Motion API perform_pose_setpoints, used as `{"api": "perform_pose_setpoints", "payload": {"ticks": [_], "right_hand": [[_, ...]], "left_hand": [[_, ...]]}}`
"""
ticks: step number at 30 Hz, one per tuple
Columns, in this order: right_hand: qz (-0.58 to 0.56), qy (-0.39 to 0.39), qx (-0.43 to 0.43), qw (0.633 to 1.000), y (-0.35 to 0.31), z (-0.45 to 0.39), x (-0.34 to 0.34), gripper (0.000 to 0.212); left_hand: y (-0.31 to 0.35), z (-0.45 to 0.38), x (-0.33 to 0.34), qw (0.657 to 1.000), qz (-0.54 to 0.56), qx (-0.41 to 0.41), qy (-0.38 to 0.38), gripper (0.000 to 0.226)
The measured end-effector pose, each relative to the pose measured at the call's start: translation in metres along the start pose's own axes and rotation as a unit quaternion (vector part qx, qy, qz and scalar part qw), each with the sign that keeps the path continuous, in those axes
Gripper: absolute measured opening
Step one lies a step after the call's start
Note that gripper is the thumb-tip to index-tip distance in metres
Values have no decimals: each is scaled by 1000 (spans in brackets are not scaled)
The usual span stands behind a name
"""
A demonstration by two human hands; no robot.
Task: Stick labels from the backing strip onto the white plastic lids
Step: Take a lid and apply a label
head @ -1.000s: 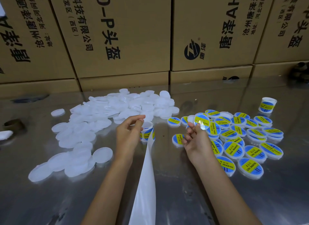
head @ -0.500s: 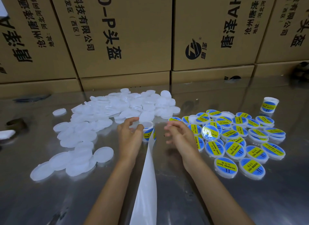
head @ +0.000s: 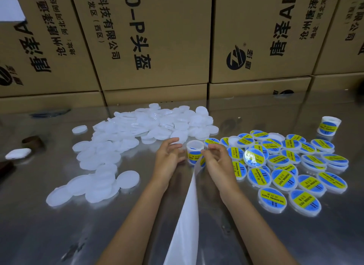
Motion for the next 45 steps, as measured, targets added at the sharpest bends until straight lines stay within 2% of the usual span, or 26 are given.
{"api": "perform_pose_setpoints", "payload": {"ticks": [3, 5, 7, 8, 11, 12, 18, 22, 24, 28, 32, 34, 37, 40, 43, 45], "right_hand": [[-16, 20, 4, 1000, 2, -6, -5, 24], [-19, 26, 5, 999, 4, -10, -5, 22], [-17, 28, 6, 999, 6, -12, -5, 20], [-15, 29, 7, 999, 6, -13, -4, 20], [-6, 30, 9, 999, 8, -16, -4, 21], [-6, 31, 10, 999, 8, -17, -4, 22], [-7, 26, 16, 1000, 8, -19, -3, 20], [-7, 22, 17, 1000, 8, -19, -2, 19], [-10, 21, 20, 1000, 6, -18, -3, 19], [2, 21, 1, 1000, 0, -15, -4, 12], [-14, 6, -17, 1000, -11, -8, -5, 38], [-48, -11, -12, 999, -14, -6, -5, 37], [-81, -32, 6, 996, -13, -6, -8, 22], [-68, -52, 9, 996, -12, -7, -9, 15], [-3, -49, -52, 997, -16, -4, -7, 17], [41, -22, -92, 995, -15, -3, -7, 22]], "left_hand": [[-4, -24, -8, 985, -157, 48, 42, 27], [-4, -39, -10, 960, -267, 80, 35, 29], [-7, -50, -4, 933, -345, 101, 5, 41], [-8, -54, 0, 909, -398, 119, -17, 46], [-14, -59, 11, 808, -557, 176, -82, 49], [-15, -60, 12, 795, -573, 180, -90, 48], [-14, -55, 2, 845, -483, 226, -36, 32], [-1, -46, -10, 906, -347, 234, 66, 27], [7, -39, -13, 912, -309, 256, 87, 26], [28, -18, -10, 908, -273, 313, 62, 27], [41, 5, 9, 909, -230, 346, -16, 27], [43, 20, 19, 912, -213, 348, -48, 27], [44, 33, 27, 943, -134, 297, -60, 30], [49, 25, 28, 980, -34, 190, -51, 32], [49, 18, 33, 984, -48, 137, -103, 43], [45, 20, 35, 985, -38, 125, -112, 37]]}}
Point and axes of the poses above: each hand's wrist, its own z-axis away from the middle knuckle, its own x-axis out of the palm, y = z × x, the point moved 3 cm from there along -z, towards the middle knuckle, and after that the axes turned 9 degrees about x, right-handed, at the moved point
